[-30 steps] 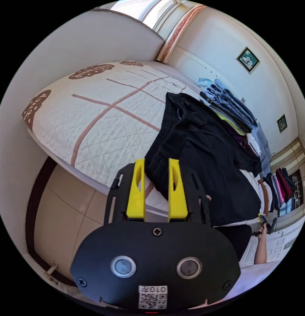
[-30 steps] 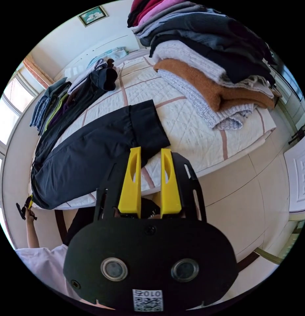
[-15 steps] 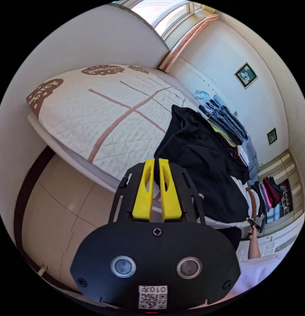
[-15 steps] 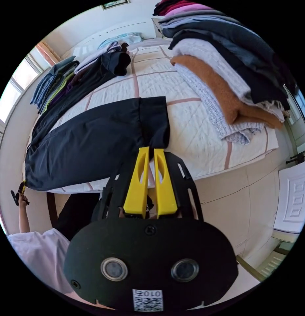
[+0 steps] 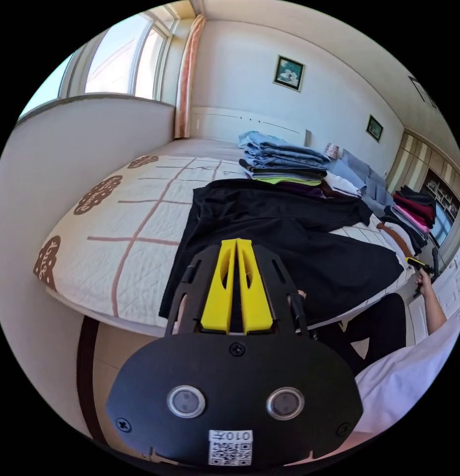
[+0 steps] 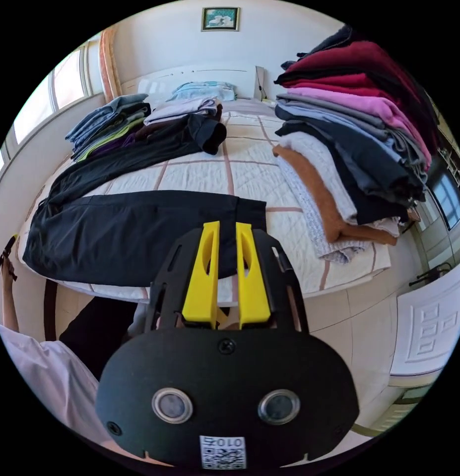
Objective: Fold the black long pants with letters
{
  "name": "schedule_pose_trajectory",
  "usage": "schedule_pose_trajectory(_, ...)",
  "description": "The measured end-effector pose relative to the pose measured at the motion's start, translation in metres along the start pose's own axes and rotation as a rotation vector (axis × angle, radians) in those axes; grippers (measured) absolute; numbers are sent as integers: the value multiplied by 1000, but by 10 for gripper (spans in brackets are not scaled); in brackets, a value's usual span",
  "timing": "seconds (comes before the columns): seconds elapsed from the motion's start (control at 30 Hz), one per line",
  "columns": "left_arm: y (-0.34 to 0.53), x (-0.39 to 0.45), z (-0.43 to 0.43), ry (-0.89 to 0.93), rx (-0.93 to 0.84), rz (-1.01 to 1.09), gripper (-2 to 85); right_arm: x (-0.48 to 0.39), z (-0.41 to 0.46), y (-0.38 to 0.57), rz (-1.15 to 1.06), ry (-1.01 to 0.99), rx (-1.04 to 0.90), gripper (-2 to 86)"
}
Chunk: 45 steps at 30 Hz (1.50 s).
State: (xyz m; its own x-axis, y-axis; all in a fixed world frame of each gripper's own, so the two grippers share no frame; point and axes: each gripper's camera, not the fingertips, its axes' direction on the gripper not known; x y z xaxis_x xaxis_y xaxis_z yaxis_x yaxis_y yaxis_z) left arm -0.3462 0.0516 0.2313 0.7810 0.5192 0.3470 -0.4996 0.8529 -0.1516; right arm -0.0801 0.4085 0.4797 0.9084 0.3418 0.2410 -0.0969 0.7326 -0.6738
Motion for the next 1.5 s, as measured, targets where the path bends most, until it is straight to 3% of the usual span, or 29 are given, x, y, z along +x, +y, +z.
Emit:
schedule_pose_trajectory(0.1,-15,34,41,22,-56,38,0,-12,33,-3,-3,-21,-84,74)
schedule_pose_trajectory(0.23,-11,45,124,27,-322,4,1,-5,58,8,40,-94,-126,76)
schedule_pose_trajectory(0.37,-32,59,101,-4,-217,1,9,-4,22,-4,48,-67,-2,86)
schedule_pose_trajectory(0.43,-72,87,85,-109,-101,107,24,-14,6,-29,-10,-19,83,93)
schedule_pose_trajectory(0.57,-158,120,118,-241,-42,275,85,-43,20,-130,-129,-24,126,127)
schedule_pose_trajectory(0.73,-273,137,250,-185,-198,472,137,-84,66,-245,-209,-56,125,142)
schedule_pose_trajectory(0.87,-322,151,309,-132,-317,554,151,-121,103,-308,-351,-32,57,142)
schedule_pose_trajectory(1.1,-365,183,397,-170,-607,722,136,-128,150,-331,-476,18,-48,117)
schedule_pose_trajectory(1.2,-370,183,416,-48,-711,673,93,-127,164,-327,-522,-10,-120,68)
schedule_pose_trajectory(1.37,-366,163,381,67,-595,561,36,-110,158,-305,-510,1,-156,36)
schedule_pose_trajectory(1.5,-364,131,304,145,-375,444,15,-99,121,-298,-482,5,-91,33)
